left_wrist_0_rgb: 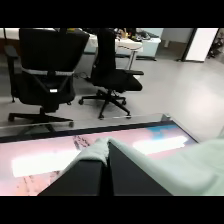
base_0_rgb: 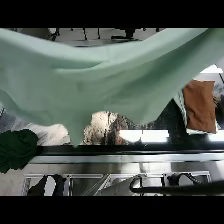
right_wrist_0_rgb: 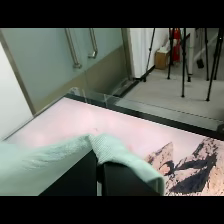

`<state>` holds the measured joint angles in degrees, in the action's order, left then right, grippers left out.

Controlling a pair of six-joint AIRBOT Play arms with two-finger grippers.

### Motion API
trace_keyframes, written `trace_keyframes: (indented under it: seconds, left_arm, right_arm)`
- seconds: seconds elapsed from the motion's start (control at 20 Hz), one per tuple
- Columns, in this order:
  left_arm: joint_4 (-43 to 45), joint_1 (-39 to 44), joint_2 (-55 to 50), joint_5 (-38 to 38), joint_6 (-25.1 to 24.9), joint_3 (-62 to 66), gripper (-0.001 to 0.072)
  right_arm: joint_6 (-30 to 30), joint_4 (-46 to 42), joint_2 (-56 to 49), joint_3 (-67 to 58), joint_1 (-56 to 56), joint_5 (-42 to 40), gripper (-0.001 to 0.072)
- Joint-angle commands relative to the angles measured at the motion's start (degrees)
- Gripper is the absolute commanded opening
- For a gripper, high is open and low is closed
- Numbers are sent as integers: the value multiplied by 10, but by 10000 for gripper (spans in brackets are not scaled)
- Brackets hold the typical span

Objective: Fold the shirts.

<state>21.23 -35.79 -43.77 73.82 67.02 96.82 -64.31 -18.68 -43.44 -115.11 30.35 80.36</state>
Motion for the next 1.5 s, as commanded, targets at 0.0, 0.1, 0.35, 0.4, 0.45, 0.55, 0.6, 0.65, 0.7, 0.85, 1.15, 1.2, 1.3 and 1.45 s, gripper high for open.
trace_keyframes:
  seconds: [0.0, 0.1, 0.35, 0.4, 0.45, 0.55, 0.6, 0.65, 0.7, 0.85, 1.15, 1.2, 1.3, 1.45]
  left_arm:
    - [78, 41, -21, 40, 24, 0, 26]
    - [118, 111, -88, 60, 29, -1, 26]
    - [243, 276, -323, 8, 27, 0, 26]
    - [250, 286, -379, -15, 27, 0, 25]
    - [255, 291, -434, -36, 27, 4, 26]
    - [259, 290, -550, -28, 27, 52, 26]
    - [258, 290, -603, -16, 32, 85, 25]
    - [258, 290, -655, -7, 40, 123, 25]
    - [258, 292, -696, -4, 51, 159, 25]
    - [258, 290, -767, -23, 76, 239, 25]
    - [260, 270, -732, -80, 63, 189, 25]
    - [271, 269, -733, -69, 63, 189, 25]
    - [347, 277, -733, -48, 66, 189, 25]
    - [458, 296, -733, -47, 90, 189, 25]
  right_arm:
    - [-3, -8, -10, 17, 3, 25, 17]
    - [17, -1, -23, 89, 3, 25, 17]
    - [96, -6, -115, 326, -28, -28, 17]
    - [114, -8, -152, 360, -45, -59, 17]
    - [126, -9, -193, 378, -60, -85, 17]
    - [136, -7, -294, 377, -89, -124, 17]
    - [137, -6, -342, 367, -100, -141, 17]
    - [138, -6, -391, 350, -112, -155, 17]
    - [138, -6, -437, 327, -123, -162, 17]
    - [118, -6, -535, 231, -140, -172, 17]
    - [57, -95, -574, 115, -134, -149, 17]
    - [39, -140, -572, 115, -134, -135, 17]
    - [10, -216, -573, 115, -138, -117, 17]
    - [2, -269, -573, 116, -154, -120, 17]
